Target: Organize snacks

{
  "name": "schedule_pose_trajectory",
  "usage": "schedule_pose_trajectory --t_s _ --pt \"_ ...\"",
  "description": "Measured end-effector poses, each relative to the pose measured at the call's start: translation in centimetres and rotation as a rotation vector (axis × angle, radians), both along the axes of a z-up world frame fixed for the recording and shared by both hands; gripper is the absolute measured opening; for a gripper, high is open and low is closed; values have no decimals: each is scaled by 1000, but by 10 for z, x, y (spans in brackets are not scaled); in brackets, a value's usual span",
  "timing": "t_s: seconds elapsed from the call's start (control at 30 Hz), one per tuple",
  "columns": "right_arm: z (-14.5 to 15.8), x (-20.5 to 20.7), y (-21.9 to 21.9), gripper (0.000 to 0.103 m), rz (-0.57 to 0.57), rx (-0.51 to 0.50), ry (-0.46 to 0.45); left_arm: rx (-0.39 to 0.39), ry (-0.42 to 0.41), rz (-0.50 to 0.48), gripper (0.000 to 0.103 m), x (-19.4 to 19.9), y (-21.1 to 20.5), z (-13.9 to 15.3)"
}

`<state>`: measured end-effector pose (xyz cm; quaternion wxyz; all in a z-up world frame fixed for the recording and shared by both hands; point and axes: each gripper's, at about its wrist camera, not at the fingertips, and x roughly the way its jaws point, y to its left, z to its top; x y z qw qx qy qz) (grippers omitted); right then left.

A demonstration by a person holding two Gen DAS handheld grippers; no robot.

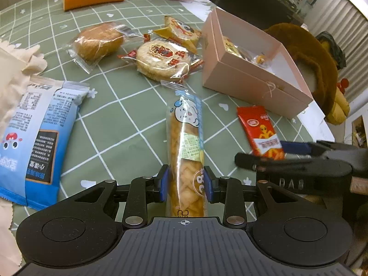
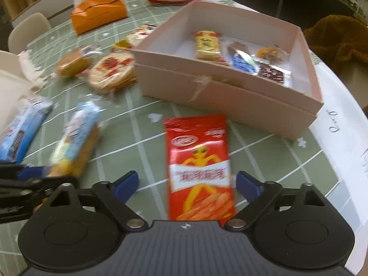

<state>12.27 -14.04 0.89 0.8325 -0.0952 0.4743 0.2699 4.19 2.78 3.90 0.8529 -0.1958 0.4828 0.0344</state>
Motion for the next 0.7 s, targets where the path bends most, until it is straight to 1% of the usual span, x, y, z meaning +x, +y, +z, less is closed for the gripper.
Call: schedule_pose_trajectory --t_s 0.07,0.13,0.2,0.23,0.37,0.5,0.6,0.67,0.7 --pt "2 -8 3 82 19 -7 -4 -3 -3 3 36 -1 0 0" --pt "4 -17 4 68 36 -21 -17 -13 -9 5 36 -2 2 -1" --pt "6 -23 3 61 47 -16 -12 -29 -13 -1 35 -3 4 -1" --pt "8 -27 1 60 47 -10 -1 -36 -14 -5 35 -5 5 -2" --pt "8 -37 -7 59 55 3 25 -45 -17 -35 35 -10 4 -2" --pt "7 -43 -11 59 45 -15 -1 -23 -12 -49 34 -12 -1 -1" --pt "6 -40 -9 61 34 -25 -13 -16 -10 -40 35 -13 -3 -1" --pt "5 -36 -5 67 38 -36 -18 -22 -5 -23 35 -11 -3 -1" --pt "4 -33 -3 72 37 -40 -20 -26 -3 -17 35 -10 -3 -1"
